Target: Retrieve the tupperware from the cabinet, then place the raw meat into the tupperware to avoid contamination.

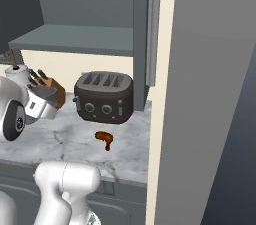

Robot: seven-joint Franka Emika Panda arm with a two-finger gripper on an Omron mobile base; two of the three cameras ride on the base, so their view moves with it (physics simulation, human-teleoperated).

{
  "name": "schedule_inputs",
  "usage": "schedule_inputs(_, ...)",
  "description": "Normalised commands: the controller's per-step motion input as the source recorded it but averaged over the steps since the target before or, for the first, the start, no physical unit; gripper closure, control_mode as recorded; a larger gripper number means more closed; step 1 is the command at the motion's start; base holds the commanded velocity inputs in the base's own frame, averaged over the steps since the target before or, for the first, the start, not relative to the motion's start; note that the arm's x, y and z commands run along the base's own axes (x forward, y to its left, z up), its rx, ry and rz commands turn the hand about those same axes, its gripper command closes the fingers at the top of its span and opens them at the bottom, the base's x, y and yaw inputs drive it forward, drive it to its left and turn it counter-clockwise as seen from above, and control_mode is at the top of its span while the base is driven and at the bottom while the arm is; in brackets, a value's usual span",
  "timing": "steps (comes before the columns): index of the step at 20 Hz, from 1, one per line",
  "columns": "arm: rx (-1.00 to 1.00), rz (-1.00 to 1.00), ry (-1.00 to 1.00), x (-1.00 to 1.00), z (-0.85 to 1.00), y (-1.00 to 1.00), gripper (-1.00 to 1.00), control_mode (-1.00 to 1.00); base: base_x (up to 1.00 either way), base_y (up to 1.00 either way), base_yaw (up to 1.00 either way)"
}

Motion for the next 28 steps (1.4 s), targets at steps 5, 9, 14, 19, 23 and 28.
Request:
schedule_inputs(5,-0.06,0.00,0.07,-0.01,-0.41,-0.08,1.00,-1.00,0.00,0.00,0.00)
schedule_inputs(9,-0.06,0.00,0.07,0.00,-0.39,-0.11,1.00,-1.00,0.00,0.00,0.00)
schedule_inputs(14,-0.05,0.00,0.05,0.02,-0.37,-0.15,1.00,-1.00,0.00,0.00,0.00)
schedule_inputs(19,-0.03,0.00,0.02,0.13,-0.34,-0.12,1.00,-1.00,0.00,0.00,0.00)
schedule_inputs(23,-0.01,0.00,0.00,0.28,-0.32,-0.08,1.00,-1.00,0.00,0.00,0.00)
schedule_inputs(28,-0.01,0.00,0.00,0.35,-0.34,-0.02,1.00,-1.00,0.00,0.00,0.00)
